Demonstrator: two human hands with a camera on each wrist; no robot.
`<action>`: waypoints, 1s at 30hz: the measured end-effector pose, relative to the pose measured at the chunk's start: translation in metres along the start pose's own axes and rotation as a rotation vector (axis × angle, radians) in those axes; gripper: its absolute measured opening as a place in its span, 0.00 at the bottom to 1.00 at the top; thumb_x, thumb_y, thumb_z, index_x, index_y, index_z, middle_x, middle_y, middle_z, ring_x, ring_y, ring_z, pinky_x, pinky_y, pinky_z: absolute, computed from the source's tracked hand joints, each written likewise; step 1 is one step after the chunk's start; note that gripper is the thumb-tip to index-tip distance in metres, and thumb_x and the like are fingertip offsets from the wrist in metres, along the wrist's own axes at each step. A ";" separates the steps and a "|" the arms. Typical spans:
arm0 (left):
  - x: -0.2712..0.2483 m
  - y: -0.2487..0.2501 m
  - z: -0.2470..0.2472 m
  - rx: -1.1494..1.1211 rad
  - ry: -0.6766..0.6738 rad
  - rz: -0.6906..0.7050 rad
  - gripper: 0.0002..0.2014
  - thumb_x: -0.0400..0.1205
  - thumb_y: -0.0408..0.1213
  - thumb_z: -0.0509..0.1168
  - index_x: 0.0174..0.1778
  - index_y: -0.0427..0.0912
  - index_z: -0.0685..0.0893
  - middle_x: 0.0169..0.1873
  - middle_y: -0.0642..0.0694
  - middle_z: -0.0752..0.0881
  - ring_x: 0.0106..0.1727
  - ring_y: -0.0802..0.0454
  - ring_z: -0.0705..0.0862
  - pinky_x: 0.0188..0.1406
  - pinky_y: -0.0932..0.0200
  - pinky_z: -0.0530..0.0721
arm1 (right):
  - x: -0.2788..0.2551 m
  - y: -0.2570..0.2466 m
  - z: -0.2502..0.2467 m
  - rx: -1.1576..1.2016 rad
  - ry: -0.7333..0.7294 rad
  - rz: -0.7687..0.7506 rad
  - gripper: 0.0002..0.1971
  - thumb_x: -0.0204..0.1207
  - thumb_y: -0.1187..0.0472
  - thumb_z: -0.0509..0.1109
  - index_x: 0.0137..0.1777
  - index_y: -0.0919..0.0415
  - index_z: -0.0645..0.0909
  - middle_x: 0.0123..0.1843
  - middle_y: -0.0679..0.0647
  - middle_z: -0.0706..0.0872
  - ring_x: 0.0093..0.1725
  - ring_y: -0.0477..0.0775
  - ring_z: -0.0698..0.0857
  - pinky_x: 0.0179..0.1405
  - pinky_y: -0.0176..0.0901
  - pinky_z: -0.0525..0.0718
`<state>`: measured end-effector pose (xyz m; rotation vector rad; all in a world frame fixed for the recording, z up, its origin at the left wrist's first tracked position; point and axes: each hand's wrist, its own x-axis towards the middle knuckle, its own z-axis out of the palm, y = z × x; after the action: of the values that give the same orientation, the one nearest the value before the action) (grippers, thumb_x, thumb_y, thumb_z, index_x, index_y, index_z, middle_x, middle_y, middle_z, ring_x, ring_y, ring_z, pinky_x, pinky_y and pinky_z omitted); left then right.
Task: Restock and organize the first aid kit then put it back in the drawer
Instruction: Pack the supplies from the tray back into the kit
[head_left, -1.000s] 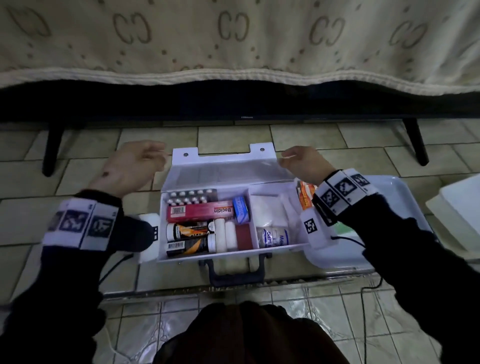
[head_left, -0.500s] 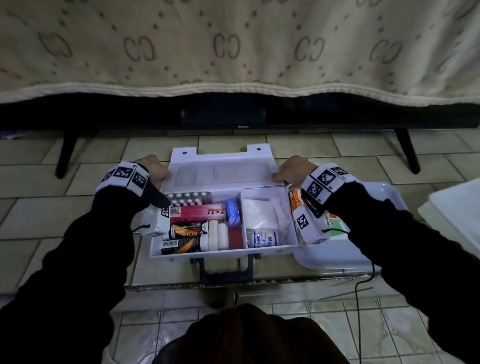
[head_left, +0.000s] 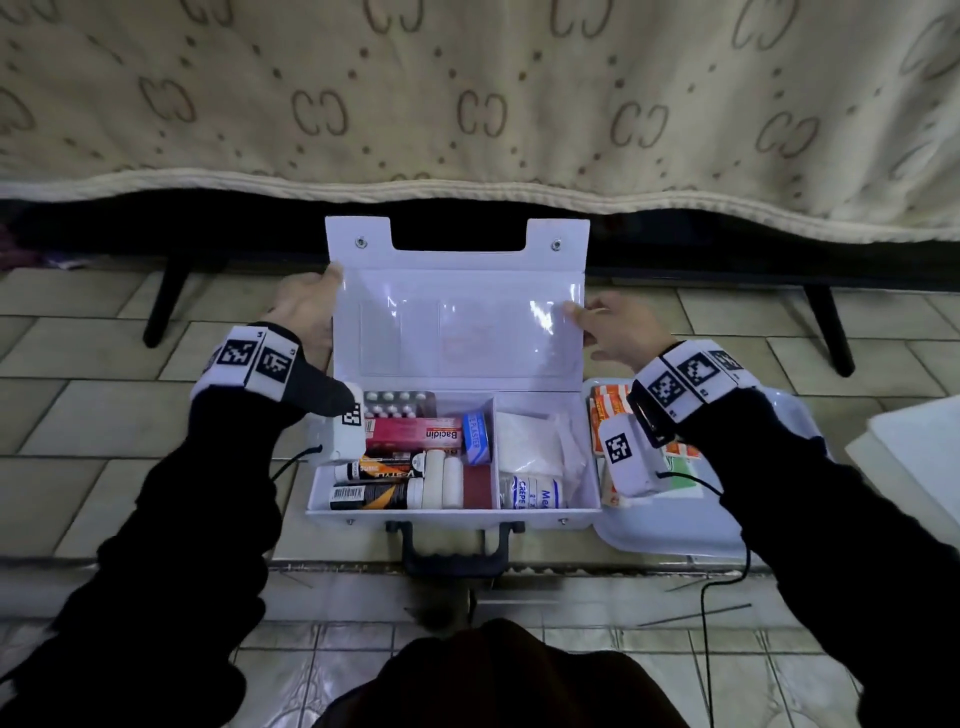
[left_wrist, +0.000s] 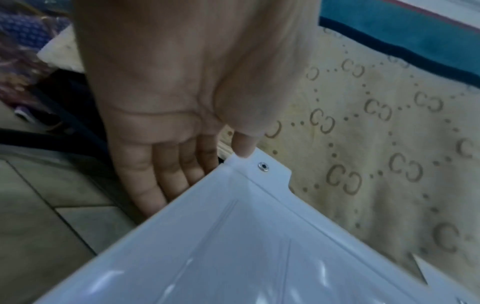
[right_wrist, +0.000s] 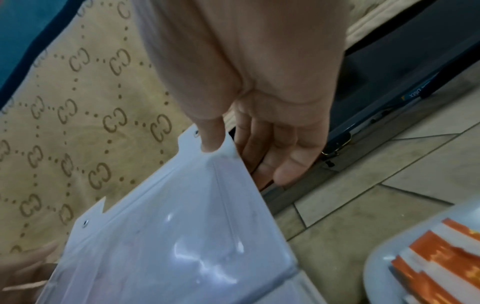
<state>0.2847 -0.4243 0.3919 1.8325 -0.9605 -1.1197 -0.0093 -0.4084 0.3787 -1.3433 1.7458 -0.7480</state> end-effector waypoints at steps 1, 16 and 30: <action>0.002 0.004 -0.001 -0.035 0.039 0.014 0.16 0.86 0.50 0.54 0.46 0.41 0.79 0.48 0.41 0.84 0.45 0.44 0.81 0.47 0.53 0.81 | 0.002 -0.001 -0.001 0.050 0.027 -0.015 0.13 0.79 0.49 0.66 0.46 0.61 0.77 0.42 0.53 0.82 0.37 0.49 0.81 0.36 0.39 0.80; 0.011 -0.015 0.010 -0.297 0.150 0.175 0.21 0.78 0.56 0.63 0.26 0.48 0.66 0.27 0.49 0.65 0.32 0.51 0.66 0.35 0.57 0.66 | -0.018 0.023 -0.058 -0.463 -0.029 -0.108 0.09 0.74 0.70 0.71 0.52 0.60 0.85 0.41 0.51 0.87 0.47 0.49 0.86 0.32 0.16 0.74; 0.020 -0.028 0.002 -0.320 0.116 0.209 0.21 0.69 0.64 0.65 0.29 0.51 0.71 0.32 0.50 0.70 0.36 0.51 0.70 0.37 0.56 0.69 | -0.057 0.086 -0.015 -0.647 -0.152 0.051 0.23 0.60 0.58 0.83 0.55 0.59 0.83 0.50 0.53 0.80 0.49 0.52 0.80 0.47 0.41 0.78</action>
<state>0.2948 -0.4306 0.3596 1.4859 -0.8305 -0.9653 -0.0578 -0.3307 0.3290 -1.7064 1.9679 -0.0289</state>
